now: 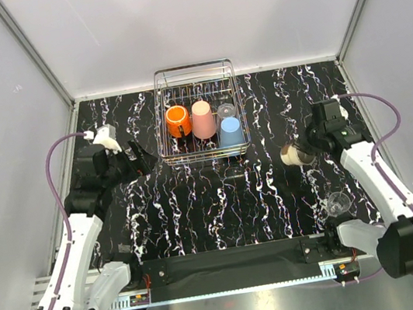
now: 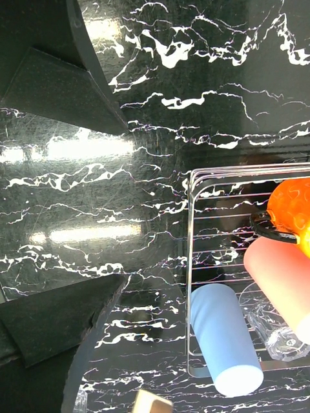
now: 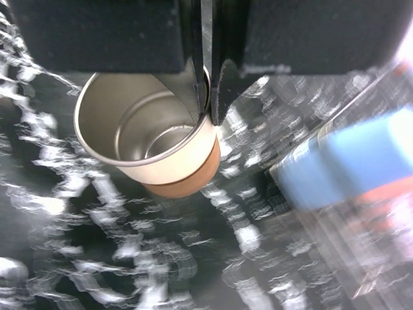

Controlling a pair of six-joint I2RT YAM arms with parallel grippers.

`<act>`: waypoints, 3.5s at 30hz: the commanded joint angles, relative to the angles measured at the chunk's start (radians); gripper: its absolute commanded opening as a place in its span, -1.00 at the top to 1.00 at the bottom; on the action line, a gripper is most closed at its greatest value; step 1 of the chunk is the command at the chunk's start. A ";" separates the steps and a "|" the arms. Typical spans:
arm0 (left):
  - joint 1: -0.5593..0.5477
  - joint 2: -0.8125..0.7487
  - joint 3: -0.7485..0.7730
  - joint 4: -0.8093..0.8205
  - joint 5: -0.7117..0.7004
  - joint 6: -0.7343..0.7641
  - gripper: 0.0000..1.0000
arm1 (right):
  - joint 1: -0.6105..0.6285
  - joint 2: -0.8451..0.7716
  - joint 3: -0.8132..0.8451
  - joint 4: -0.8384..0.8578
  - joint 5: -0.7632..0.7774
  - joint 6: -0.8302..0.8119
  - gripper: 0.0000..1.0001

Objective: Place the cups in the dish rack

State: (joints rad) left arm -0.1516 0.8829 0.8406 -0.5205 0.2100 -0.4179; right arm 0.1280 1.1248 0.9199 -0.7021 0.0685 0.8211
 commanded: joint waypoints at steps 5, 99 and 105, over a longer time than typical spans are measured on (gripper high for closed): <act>0.015 0.013 -0.006 0.065 0.048 -0.005 -0.93 | -0.001 -0.053 0.025 0.286 -0.519 -0.093 1.00; -0.451 -0.009 0.178 0.154 0.145 -0.107 1.00 | 0.513 -0.043 0.227 0.324 -0.490 -0.060 -0.99; -0.448 0.206 0.452 -0.131 -0.006 -0.096 1.00 | 0.513 0.023 0.342 -0.100 0.052 -0.010 -0.99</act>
State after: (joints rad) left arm -0.5983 1.0161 1.1812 -0.4877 0.3279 -0.5396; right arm 0.6376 1.1229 1.2144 -0.5018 -0.2146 0.8261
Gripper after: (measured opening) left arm 0.701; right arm 0.993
